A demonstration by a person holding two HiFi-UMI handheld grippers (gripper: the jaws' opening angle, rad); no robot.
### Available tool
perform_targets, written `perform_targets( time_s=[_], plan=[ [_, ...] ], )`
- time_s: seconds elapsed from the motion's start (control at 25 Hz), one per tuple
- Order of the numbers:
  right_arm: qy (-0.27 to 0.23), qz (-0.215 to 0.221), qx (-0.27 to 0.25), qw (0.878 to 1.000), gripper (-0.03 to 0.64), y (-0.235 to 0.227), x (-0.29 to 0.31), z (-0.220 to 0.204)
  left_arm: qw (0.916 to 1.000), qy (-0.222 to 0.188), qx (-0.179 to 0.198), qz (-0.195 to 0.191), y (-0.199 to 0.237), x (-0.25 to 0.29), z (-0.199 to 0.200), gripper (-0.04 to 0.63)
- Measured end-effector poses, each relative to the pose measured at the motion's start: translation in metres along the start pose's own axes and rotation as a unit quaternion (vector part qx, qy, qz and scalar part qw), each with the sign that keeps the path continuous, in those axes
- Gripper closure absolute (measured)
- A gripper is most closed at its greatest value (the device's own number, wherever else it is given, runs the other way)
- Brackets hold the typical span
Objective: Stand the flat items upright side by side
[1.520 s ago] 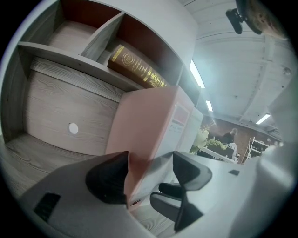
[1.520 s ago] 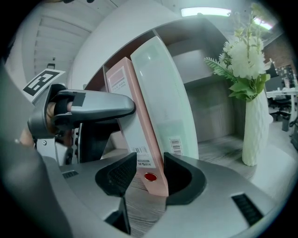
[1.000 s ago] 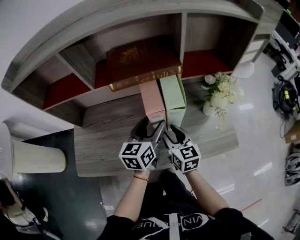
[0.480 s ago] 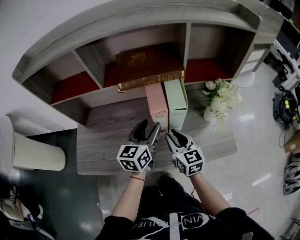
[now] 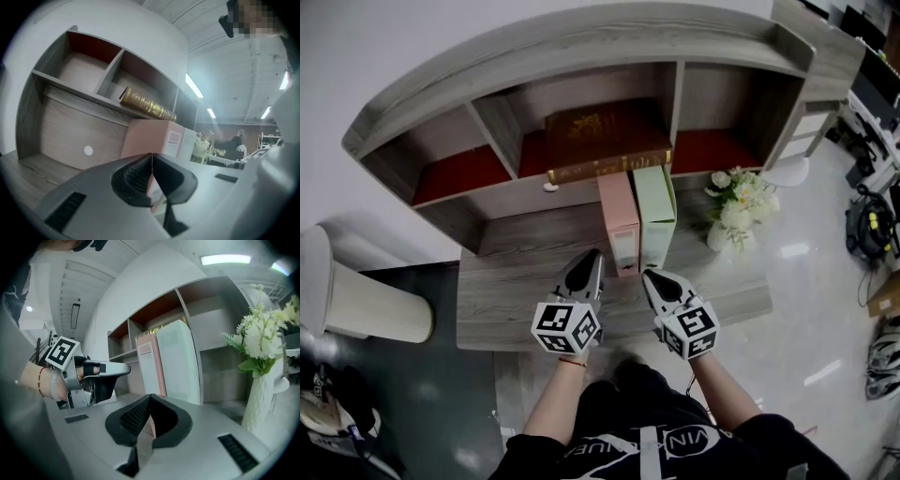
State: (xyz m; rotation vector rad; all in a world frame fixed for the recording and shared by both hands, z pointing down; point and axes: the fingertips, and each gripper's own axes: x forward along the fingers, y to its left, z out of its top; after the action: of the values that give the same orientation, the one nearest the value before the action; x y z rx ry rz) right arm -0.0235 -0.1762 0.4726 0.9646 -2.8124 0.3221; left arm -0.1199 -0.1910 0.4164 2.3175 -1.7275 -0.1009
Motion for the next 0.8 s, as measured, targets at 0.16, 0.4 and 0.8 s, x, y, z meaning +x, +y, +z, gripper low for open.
perform_targets(
  time_s=[0.16, 0.4, 0.8],
  plan=[
    [-0.012, 0.013, -0.011, 1.000, 0.607, 0.007, -0.006, 0.010, 0.9996, -0.015, 0.022, -0.007, -0.002, -0.012, 0.010, 0.592],
    [-0.033, 0.010, -0.015, 0.999, 0.607, 0.015, -0.019, 0.025, 0.9993, -0.015, 0.034, -0.006, 0.003, -0.033, 0.018, 0.592],
    [-0.052, -0.019, -0.024, 0.998, 0.607, 0.028, -0.056, 0.038, 0.9975, -0.029, 0.057, 0.030, 0.015, -0.085, 0.028, 0.592]
  ],
)
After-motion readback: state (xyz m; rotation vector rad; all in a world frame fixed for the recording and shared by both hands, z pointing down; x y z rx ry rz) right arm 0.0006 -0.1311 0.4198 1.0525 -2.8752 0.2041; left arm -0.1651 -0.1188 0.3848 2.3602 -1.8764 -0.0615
